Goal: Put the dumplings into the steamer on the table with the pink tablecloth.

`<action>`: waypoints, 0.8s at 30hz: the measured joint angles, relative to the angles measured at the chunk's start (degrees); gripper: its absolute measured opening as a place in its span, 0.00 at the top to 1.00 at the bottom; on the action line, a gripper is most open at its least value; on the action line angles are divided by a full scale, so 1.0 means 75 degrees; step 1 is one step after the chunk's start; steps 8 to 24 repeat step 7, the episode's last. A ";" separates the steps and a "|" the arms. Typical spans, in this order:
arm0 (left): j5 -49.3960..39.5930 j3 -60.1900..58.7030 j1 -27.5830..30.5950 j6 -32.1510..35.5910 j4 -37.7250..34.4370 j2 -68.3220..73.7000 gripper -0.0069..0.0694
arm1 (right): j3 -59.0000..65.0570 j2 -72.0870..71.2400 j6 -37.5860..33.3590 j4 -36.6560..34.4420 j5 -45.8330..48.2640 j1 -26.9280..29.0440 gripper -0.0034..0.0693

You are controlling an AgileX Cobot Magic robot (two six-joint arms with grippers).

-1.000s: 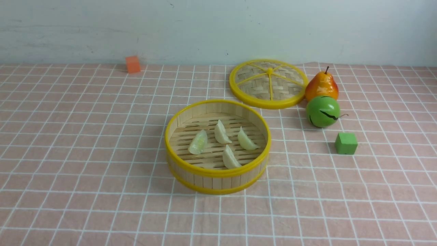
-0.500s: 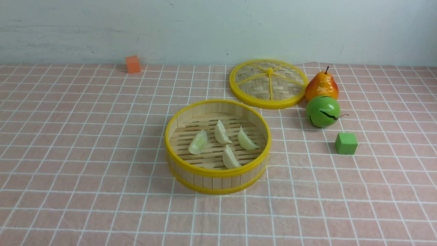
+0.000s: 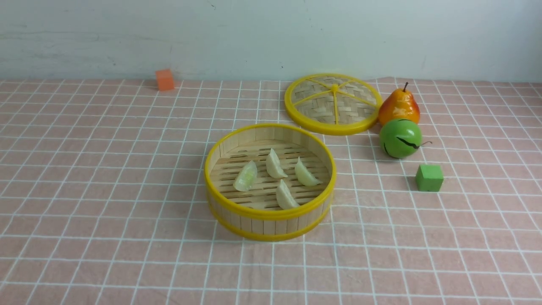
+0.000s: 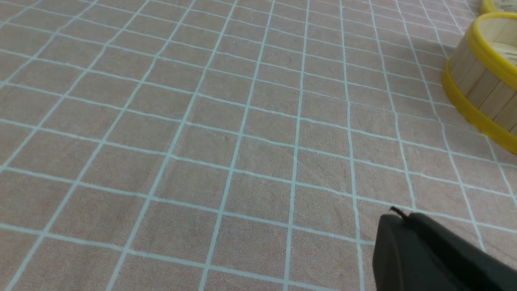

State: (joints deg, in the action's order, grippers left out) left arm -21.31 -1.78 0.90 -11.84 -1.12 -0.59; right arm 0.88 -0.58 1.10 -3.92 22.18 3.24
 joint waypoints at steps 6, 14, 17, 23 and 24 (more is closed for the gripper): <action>0.0000 0.0000 0.0000 0.0000 0.0000 0.0000 0.93 | 0.0000 0.0000 0.0000 0.0000 0.0000 0.0000 0.83; 0.0000 0.0000 0.0000 0.0000 0.0000 0.0000 0.93 | 0.0000 0.0000 0.0000 0.0000 0.0000 0.0000 0.83; 0.0000 0.0000 0.0000 0.0000 0.0000 0.0000 0.93 | 0.0000 0.0000 0.0000 0.0000 0.0000 0.0000 0.83; 0.0000 0.0000 0.0000 0.0000 0.0000 0.0000 0.93 | 0.0000 0.0000 0.0000 0.0000 0.0000 0.0000 0.83; 0.0000 0.0000 0.0000 0.0000 0.0000 0.0000 0.93 | 0.0000 0.0000 0.0000 0.0000 0.0000 0.0000 0.83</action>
